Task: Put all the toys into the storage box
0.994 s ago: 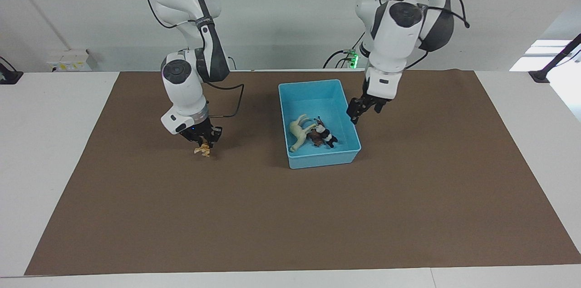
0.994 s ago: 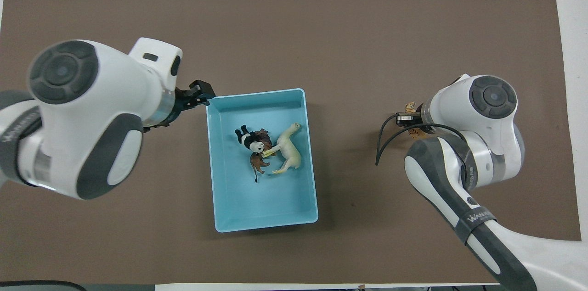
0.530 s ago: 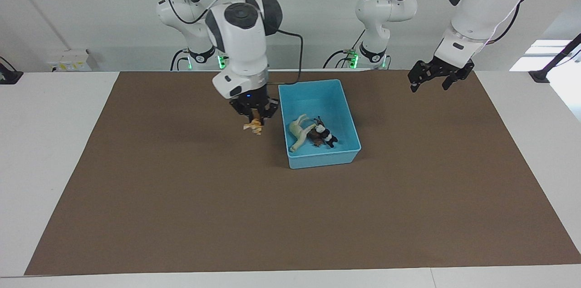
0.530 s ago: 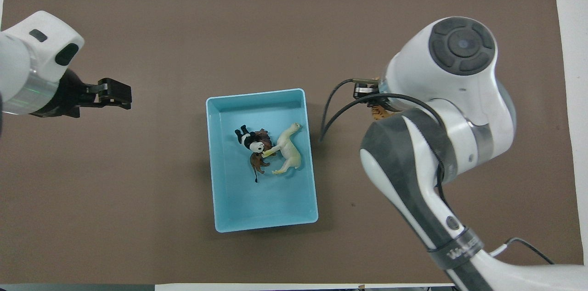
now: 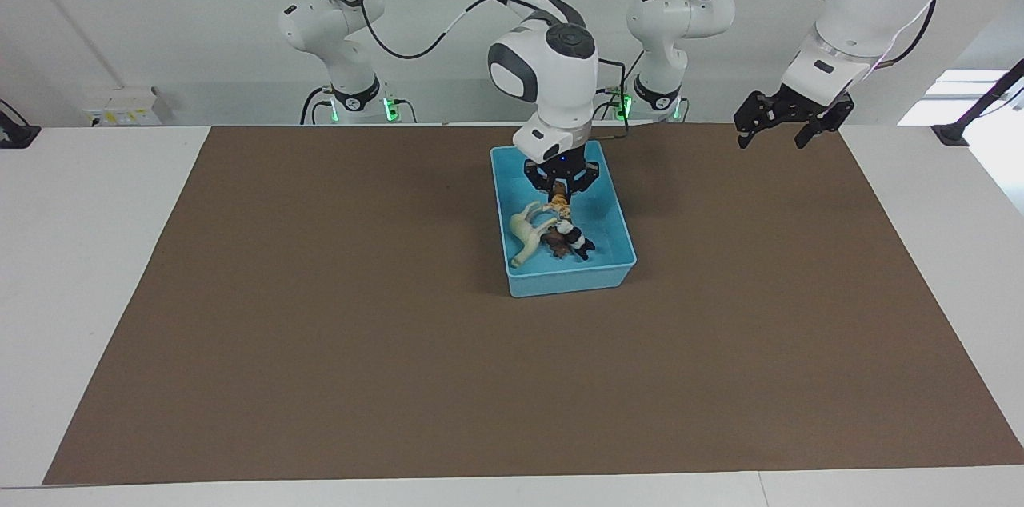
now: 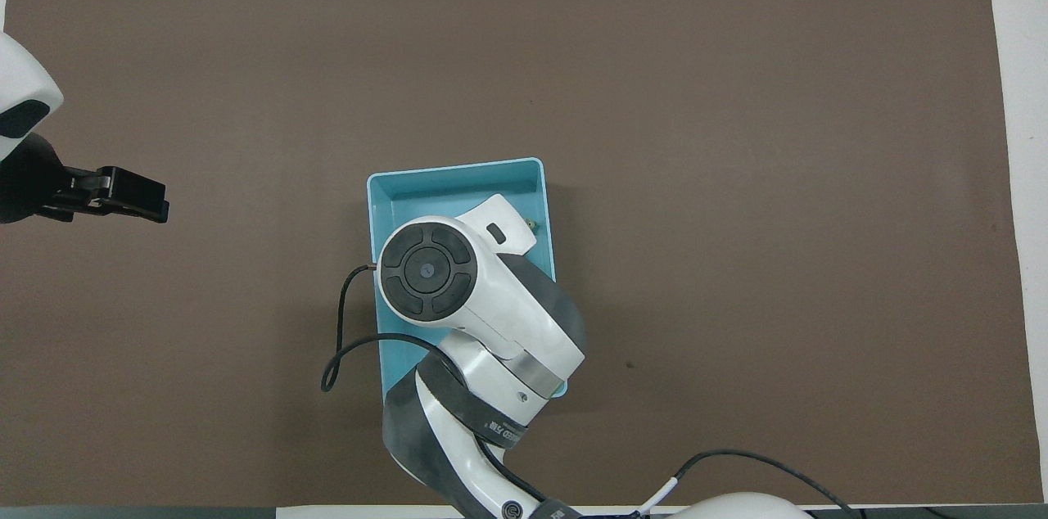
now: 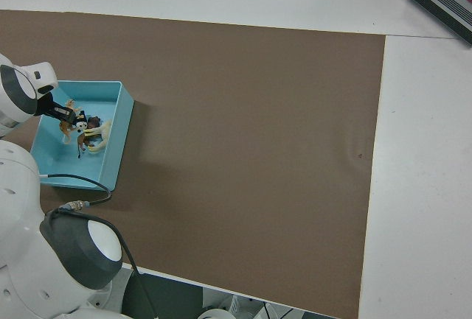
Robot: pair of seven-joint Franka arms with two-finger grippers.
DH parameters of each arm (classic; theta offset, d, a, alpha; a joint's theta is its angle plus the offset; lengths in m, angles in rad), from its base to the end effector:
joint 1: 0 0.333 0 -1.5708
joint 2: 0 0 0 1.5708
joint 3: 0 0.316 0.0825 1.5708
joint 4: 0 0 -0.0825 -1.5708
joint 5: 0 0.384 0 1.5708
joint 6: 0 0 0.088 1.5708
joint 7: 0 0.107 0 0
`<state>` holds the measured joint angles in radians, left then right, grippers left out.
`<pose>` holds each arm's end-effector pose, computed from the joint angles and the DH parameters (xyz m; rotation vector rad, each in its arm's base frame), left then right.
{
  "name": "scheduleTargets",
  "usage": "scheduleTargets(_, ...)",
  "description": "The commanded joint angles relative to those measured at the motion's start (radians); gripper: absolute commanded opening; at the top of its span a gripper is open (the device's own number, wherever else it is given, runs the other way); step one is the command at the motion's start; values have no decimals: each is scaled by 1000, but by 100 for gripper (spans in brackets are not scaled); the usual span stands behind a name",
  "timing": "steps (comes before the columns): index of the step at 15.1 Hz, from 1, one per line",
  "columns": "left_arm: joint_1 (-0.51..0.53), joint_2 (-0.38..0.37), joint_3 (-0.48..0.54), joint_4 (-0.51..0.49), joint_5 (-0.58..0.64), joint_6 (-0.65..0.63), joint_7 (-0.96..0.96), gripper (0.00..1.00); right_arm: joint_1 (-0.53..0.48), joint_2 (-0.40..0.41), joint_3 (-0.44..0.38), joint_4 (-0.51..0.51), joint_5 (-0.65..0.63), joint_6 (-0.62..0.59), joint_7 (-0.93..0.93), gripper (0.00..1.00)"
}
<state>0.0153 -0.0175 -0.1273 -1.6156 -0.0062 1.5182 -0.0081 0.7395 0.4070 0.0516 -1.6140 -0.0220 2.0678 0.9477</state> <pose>0.5387 -0.0619 0.6086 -3.1340 0.1629 0.1258 0.4786 0.4766 0.3952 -3.0957 0.2346 -0.0466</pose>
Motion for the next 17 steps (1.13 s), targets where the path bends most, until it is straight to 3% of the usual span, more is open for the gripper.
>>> scheduleTargets(1,-38,34,21,49,2,-29,13,100,-8,-19,-6,2,7,-15,72,100)
scheduleTargets(5,-44,28,34,46,0,-39,14,100,-52,-31,-21,77,4,-83,114,100)
scheduleTargets(8,-63,13,34,19,0,-30,7,100,-179,-121,-29,75,-4,-100,59,100)
scheduleTargets(11,-67,11,32,20,2,-30,7,100,-342,-166,-30,68,-7,-100,-193,100)
scheduleTargets(15,-60,11,35,19,0,-26,7,100,-618,-194,-27,62,10,-107,-741,100)
scheduleTargets(17,-63,11,35,19,0,-3,7,100,-682,-211,-29,66,13,-165,-832,100)
